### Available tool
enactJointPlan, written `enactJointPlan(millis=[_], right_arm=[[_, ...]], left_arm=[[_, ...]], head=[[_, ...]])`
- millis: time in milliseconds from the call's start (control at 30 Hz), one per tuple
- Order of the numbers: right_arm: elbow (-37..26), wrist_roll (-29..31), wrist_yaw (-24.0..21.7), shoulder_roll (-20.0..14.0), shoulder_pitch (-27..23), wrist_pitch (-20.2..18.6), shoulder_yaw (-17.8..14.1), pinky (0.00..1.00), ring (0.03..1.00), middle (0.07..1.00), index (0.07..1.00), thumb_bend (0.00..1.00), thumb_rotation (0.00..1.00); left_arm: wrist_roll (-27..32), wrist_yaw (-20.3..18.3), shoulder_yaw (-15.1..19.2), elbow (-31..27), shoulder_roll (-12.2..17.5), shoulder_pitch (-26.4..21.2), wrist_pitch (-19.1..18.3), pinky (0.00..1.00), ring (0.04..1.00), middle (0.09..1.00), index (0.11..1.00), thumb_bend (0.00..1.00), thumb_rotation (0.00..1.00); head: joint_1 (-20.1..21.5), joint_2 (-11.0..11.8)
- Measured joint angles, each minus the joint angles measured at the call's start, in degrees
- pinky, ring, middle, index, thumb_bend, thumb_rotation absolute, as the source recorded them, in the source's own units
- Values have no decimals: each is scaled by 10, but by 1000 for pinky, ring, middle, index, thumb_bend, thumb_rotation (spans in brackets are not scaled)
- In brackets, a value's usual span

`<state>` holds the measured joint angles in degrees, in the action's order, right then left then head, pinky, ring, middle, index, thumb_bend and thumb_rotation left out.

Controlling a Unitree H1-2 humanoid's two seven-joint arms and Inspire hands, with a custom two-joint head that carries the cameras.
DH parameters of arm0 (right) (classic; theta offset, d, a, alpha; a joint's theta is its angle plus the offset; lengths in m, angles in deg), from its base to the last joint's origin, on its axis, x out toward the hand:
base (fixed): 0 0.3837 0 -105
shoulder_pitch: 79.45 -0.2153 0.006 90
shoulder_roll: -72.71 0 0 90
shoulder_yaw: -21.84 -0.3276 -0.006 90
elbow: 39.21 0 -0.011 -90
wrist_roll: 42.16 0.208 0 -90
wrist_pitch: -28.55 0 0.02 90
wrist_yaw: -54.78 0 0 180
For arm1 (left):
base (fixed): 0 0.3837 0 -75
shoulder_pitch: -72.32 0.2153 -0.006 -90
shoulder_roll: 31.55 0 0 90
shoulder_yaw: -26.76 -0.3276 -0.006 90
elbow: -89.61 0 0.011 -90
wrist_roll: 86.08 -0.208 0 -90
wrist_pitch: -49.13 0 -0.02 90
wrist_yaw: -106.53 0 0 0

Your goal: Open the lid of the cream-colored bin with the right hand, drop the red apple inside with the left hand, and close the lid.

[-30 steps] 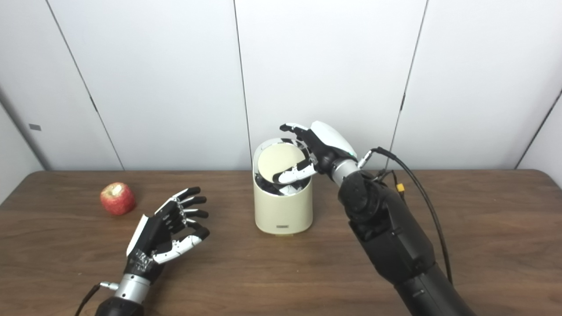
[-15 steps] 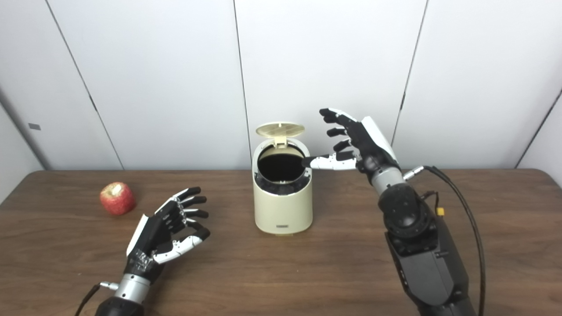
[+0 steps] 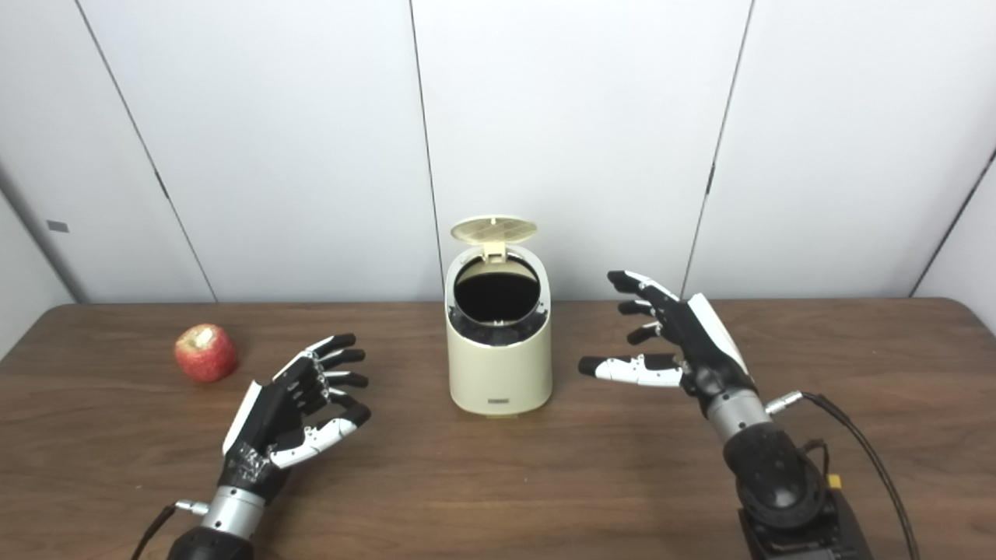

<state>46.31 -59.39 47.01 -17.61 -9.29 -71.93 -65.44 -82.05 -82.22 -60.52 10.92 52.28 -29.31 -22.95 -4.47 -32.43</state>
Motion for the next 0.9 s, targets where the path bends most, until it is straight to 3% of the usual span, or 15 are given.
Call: enactJointPlan(millis=[167, 233, 300, 433, 500, 700, 800, 900], right_arm=[[-11, 18, 0, -2, 35, 11, -12, 710, 824, 876, 880, 765, 264], [-9, 21, 0, -5, 48, 25, -13, 712, 821, 882, 887, 756, 242], [-5, 22, 0, -6, 57, 33, -13, 725, 824, 888, 894, 751, 223], [-2, 21, 1, -8, 65, 32, -18, 746, 834, 900, 903, 752, 175], [-12, 22, 1, -8, 69, 19, -19, 747, 832, 900, 901, 753, 162], [-35, 29, -1, -7, 72, -13, -20, 632, 800, 882, 879, 772, 225], [-40, 30, -2, -7, 72, -22, -20, 607, 787, 875, 870, 779, 246], [-40, 30, -2, -7, 73, -23, -19, 580, 769, 869, 862, 785, 258]], left_arm=[[-2, 4, -1, -11, -2, 8, -8, 529, 671, 784, 826, 661, 96], [-4, 7, -3, -12, -5, 9, -7, 534, 672, 785, 830, 657, 95], [-7, 9, -3, -12, -8, 9, -5, 547, 678, 788, 832, 665, 102], [-21, 18, -3, -12, -16, 9, -2, 554, 682, 775, 825, 672, 103], [-30, 34, 3, -12, -25, 9, 6, 560, 678, 764, 817, 664, 87], [-86, 119, 44, -18, -52, 10, 19, 657, 725, 750, 776, 685, 131], [-94, 148, 63, -18, -50, 10, 19, 720, 760, 774, 798, 689, 167], [-103, 159, 82, -19, -29, 9, 15, 685, 775, 793, 809, 693, 158]], head=[[-65, 18], [-65, 18], [-101, 36], [-132, 52], [-140, 55], [-153, 65], [-157, 68], [-159, 70]])
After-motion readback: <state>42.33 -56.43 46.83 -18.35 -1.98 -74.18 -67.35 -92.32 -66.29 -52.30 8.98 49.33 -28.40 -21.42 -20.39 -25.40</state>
